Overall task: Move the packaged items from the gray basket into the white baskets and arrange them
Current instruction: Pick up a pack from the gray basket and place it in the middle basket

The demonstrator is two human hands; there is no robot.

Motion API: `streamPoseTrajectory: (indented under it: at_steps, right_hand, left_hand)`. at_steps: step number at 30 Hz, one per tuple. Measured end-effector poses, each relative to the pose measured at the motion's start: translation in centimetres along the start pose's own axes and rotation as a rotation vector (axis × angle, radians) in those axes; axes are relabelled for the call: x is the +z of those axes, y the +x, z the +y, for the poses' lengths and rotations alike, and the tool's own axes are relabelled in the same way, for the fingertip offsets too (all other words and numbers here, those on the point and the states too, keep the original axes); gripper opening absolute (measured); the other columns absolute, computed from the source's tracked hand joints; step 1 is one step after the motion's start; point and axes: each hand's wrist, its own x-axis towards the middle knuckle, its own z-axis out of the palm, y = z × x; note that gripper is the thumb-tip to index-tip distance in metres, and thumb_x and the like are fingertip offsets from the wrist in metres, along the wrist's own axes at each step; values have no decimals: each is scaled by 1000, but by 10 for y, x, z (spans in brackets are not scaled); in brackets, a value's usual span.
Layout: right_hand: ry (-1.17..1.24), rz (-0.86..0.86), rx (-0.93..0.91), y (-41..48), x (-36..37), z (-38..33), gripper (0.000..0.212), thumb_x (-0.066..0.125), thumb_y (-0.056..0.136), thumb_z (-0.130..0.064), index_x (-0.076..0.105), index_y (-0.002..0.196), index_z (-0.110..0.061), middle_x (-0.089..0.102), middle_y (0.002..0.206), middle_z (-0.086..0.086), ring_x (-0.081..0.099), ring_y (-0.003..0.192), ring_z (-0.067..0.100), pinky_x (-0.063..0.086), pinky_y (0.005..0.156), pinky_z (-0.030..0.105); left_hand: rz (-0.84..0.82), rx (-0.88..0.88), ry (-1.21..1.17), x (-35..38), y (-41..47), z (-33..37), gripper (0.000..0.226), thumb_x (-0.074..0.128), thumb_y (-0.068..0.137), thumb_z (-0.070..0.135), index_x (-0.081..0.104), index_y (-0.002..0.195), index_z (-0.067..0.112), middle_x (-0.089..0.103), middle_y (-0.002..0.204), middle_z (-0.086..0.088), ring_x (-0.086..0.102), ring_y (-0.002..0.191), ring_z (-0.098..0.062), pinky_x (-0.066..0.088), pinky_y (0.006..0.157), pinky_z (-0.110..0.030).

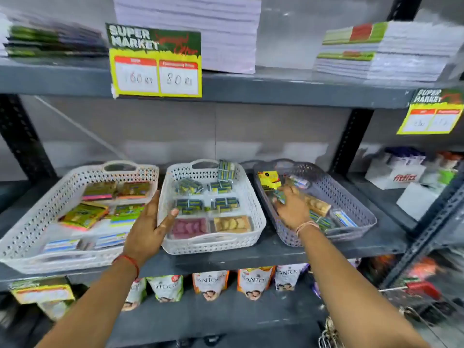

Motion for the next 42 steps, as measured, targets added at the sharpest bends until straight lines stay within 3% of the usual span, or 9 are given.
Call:
streamPoseTrajectory:
  at_steps: [3,7,12,18,22,26,32,38,42]
  right_hand:
    - [-298,-291,96,13,-4,26,41,45,90,-17,46,128,-3,40,144,22,37,132,34,35,108,38]
    - [-405,-521,109,15,-3,40,39,50,89,-18,44,126,-5,56,129,22,54,116,34,45,89,32]
    - [-315,-417,96,19,5,44,33,48,87,-14,46,120,-8,63,118,22,59,107,35,45,78,30]
    - [-188,-131,52,30,-3,22,46,66,77,-14,45,117,-12,64,108,17,60,103,37,52,87,47]
    - [-80,77,-87,42,-12,-25,49,69,75,-17,49,118,-11,64,109,17,55,105,35,50,90,48]
    - [314,-216,-315,38,5,-84,51,77,70,-12,53,115,-10,65,115,10,59,96,18,53,89,34]
    - [281,-660,-470,18,80,-131,61,77,68,-5,51,123,-12,61,124,10,58,105,17,45,88,22]
    - [140,-742,-522,11,113,-137,62,77,69,-8,52,126,-14,59,128,9,55,116,24,43,96,26]
    - [153,-699,-535,11,99,-129,86,82,66,-21,37,140,-21,39,148,7,36,132,23,31,108,31]
  left_hand:
    - [-63,-82,161,8,3,-6,85,34,78,71,14,144,21,26,152,-9,26,138,-26,27,112,-43]
    - [-67,-80,323,14,1,-11,95,18,66,75,15,143,20,29,150,-12,29,136,-29,31,109,-45]
    - [-52,-68,466,17,1,-13,97,16,66,74,18,143,16,33,148,-16,29,136,-30,28,109,-43]
    - [-44,-88,480,14,1,-8,103,22,63,83,17,142,16,36,146,-15,36,132,-33,37,102,-45]
    - [57,-78,568,6,-1,-3,105,24,61,84,36,134,9,49,136,-20,45,124,-37,42,97,-47]
    - [20,-80,628,2,-8,-7,119,3,56,90,39,133,7,48,137,-19,45,125,-35,42,98,-44]
    - [-9,-121,665,5,-10,-13,116,-3,60,86,33,136,6,42,143,-17,44,128,-31,46,94,-40]
    - [-19,-91,678,5,-10,-14,113,-4,66,83,35,134,2,45,140,-19,47,125,-31,48,91,-40]
    - [12,-114,640,7,-9,-12,112,-2,66,83,37,133,3,48,137,-18,52,120,-34,50,86,-41]
